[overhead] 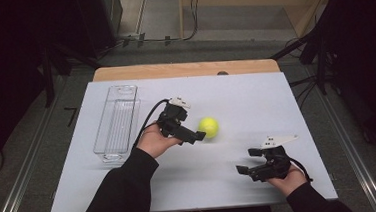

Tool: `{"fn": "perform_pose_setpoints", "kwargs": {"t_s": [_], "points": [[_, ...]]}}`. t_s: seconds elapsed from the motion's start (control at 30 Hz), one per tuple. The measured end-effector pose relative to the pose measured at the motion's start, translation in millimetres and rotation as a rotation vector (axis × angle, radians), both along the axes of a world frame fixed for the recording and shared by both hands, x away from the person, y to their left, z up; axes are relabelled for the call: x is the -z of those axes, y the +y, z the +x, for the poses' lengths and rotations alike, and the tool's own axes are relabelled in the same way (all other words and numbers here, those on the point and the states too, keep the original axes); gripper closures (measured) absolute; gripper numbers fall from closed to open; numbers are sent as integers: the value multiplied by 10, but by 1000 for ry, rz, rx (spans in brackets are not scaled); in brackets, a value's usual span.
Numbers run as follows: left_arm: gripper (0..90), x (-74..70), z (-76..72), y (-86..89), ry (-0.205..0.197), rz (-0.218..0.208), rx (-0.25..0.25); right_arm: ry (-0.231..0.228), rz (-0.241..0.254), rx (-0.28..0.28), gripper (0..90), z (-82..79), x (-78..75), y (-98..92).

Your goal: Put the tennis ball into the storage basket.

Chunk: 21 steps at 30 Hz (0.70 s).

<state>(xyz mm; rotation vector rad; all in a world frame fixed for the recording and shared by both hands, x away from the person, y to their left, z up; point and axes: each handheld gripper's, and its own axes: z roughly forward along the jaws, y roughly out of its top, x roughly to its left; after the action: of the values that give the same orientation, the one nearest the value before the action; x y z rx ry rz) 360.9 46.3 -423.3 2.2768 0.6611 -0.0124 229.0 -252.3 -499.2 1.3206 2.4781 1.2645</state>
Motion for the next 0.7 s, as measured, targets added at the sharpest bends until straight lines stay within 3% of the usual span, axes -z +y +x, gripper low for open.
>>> {"fn": "perform_pose_setpoints", "kwargs": {"t_s": [0.37,0.7], "points": [[0,-34,132,-139,-20,-3,12,-3,3,0,127,0,-2,-20],[1,-26,220,-223,-12,-19,23,1,5,-1,127,-5,-4,-18]]}}
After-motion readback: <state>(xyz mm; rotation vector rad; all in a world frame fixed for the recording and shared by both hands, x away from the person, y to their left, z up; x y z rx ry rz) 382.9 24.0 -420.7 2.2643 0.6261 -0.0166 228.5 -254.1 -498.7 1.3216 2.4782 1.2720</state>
